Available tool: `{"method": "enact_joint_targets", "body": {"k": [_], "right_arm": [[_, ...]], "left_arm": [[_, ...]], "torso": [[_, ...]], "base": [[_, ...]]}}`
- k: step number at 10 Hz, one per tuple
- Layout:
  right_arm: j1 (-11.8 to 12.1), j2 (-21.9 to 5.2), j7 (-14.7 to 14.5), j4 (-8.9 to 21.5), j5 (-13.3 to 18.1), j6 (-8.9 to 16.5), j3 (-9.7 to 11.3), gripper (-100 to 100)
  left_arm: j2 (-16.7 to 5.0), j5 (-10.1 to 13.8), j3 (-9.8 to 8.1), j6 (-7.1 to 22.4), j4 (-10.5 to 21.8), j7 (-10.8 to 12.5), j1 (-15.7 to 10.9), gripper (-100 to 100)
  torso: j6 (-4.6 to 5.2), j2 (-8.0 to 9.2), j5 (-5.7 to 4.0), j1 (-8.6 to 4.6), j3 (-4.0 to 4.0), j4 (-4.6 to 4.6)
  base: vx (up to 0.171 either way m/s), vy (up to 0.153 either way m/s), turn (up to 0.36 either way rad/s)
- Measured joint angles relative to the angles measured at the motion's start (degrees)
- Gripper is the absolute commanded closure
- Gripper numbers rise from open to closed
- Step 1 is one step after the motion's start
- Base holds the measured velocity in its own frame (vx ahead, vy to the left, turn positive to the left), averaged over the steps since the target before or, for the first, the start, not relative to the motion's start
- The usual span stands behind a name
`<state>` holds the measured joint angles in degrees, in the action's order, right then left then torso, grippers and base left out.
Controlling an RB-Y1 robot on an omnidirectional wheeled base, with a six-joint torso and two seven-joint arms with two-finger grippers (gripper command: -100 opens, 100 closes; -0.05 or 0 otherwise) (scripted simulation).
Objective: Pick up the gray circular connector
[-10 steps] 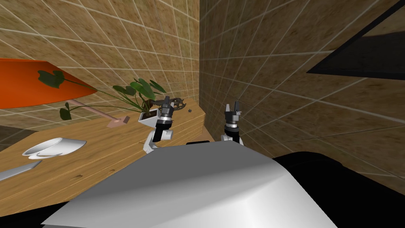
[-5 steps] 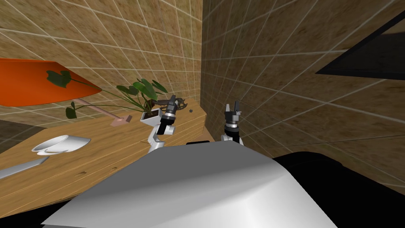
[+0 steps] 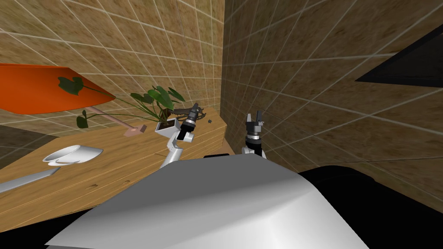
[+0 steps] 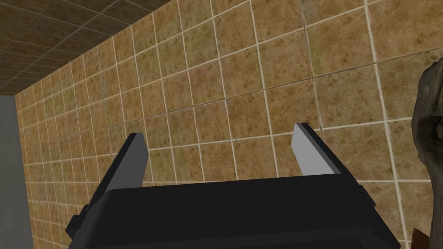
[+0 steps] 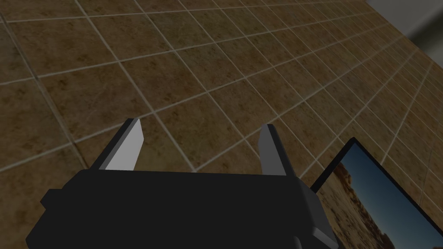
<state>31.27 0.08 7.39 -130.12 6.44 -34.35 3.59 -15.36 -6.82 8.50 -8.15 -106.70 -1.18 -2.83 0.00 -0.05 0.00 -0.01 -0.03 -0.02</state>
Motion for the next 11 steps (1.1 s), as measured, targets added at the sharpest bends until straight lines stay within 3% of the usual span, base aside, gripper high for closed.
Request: {"method": "enact_joint_targets", "body": {"k": [6,11], "right_arm": [[0.0,0.0,0.0,0.0,0.0,0.0,0.0,0],[0.0,0.0,0.0,0.0,0.0,0.0,0.0,0]], "left_arm": [[-2.1,0.8,2.76,5.7,7.4,-2.5,-8.7,-100],[-2.8,1.6,5.41,11.0,15.7,-5.1,-17.1,-100]], "torso": [[0.0,0.02,-0.01,-0.02,0.01,0.0],[0.0,0.05,-0.01,-0.05,0.03,0.01]], "base": [[0.005,-0.01,0.029],[-0.002,-0.014,0.022]]}}
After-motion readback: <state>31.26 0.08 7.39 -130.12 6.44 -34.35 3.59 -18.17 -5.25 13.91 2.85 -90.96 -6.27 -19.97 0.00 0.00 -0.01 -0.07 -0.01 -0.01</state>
